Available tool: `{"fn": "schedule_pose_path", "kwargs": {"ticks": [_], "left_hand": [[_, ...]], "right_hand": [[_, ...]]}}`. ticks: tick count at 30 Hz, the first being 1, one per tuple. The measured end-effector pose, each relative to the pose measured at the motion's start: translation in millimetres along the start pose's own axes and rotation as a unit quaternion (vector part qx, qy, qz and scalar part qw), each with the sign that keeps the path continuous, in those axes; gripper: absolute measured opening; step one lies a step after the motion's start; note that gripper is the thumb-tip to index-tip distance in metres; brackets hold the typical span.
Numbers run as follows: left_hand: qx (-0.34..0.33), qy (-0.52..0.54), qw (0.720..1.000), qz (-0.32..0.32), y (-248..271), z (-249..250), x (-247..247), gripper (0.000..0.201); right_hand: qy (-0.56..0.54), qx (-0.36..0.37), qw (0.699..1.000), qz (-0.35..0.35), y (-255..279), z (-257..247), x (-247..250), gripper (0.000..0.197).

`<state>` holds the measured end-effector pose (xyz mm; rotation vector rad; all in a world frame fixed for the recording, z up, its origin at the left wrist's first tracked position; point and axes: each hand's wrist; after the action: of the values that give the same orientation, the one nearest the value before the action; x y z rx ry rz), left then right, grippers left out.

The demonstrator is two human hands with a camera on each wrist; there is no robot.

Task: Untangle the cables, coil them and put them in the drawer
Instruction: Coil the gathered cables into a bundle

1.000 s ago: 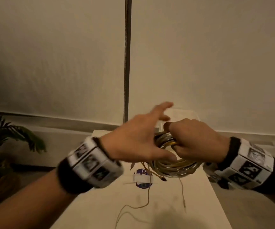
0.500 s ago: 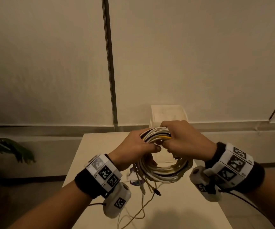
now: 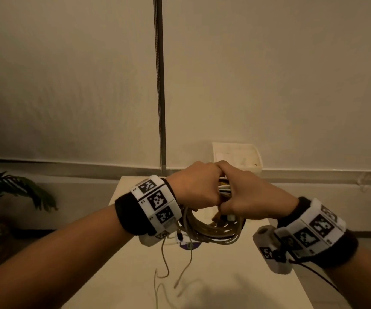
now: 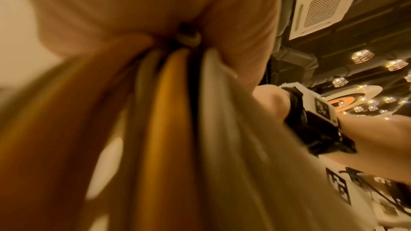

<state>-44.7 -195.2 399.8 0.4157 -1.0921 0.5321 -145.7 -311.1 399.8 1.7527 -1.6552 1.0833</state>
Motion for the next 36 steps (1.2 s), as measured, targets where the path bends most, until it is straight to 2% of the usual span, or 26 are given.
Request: {"fn": "schedule_pose_path", "kwargs": {"ticks": [3, 5, 7, 9, 12, 15, 17, 21, 24, 27, 30, 33, 36], "left_hand": [[0.017, 0.014, 1.0, -0.019, 0, 0, 9, 0.033], [0.021, 0.089, 0.995, -0.026, 1, -7, 8, 0.038], [0.022, 0.182, 0.981, -0.058, 4, -19, 2, 0.048], [0.032, 0.277, 0.958, -0.065, 5, -32, -9, 0.05], [0.043, 0.415, 0.909, -0.019, 9, -41, -34, 0.041], [0.038, 0.501, 0.864, 0.033, 14, -40, -55, 0.032], [0.045, 0.518, 0.853, 0.033, 15, -39, -62, 0.022], [0.042, 0.447, 0.893, 0.035, 11, -38, -58, 0.011], [0.018, 0.358, 0.931, 0.065, 6, -40, -51, 0.008], [0.001, 0.227, 0.971, 0.081, 2, -39, -54, 0.021], [-0.024, 0.161, 0.984, 0.068, -1, -30, -55, 0.017], [-0.023, 0.135, 0.985, 0.101, -5, -23, -45, 0.021], [0.003, 0.148, 0.983, 0.113, -3, -22, -38, 0.026]], "right_hand": [[-0.071, 0.026, 0.994, 0.077, 4, 2, -10, 0.078], [-0.08, 0.037, 0.99, 0.111, 6, 3, -10, 0.079], [-0.087, 0.012, 0.987, 0.138, 6, 9, -9, 0.075], [-0.117, -0.022, 0.979, 0.165, 7, 15, -9, 0.064], [-0.122, -0.022, 0.974, 0.19, 8, 24, -15, 0.044], [-0.181, -0.034, 0.95, 0.251, 10, 28, -26, 0.035], [-0.201, -0.037, 0.941, 0.271, 12, 33, -34, 0.033], [-0.223, -0.033, 0.945, 0.237, 17, 38, -41, 0.031], [-0.201, -0.024, 0.965, 0.165, 19, 41, -28, 0.024], [-0.127, -0.036, 0.988, 0.085, 16, 40, -12, 0.026], [-0.061, -0.055, 0.996, 0.019, 9, 39, -8, 0.03], [0.0, -0.034, 0.998, 0.044, 1, 36, -10, 0.035], [-0.017, -0.025, 0.995, 0.096, -2, 33, -14, 0.032]]}}
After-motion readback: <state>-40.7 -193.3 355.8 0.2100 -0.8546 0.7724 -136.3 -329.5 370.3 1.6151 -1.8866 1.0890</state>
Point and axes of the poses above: each hand's wrist, its own y-axis away from the middle knuckle, its own x-axis out of the back of the hand, z = x × y, and after that the axes turned 15 degrees about x, right-handed
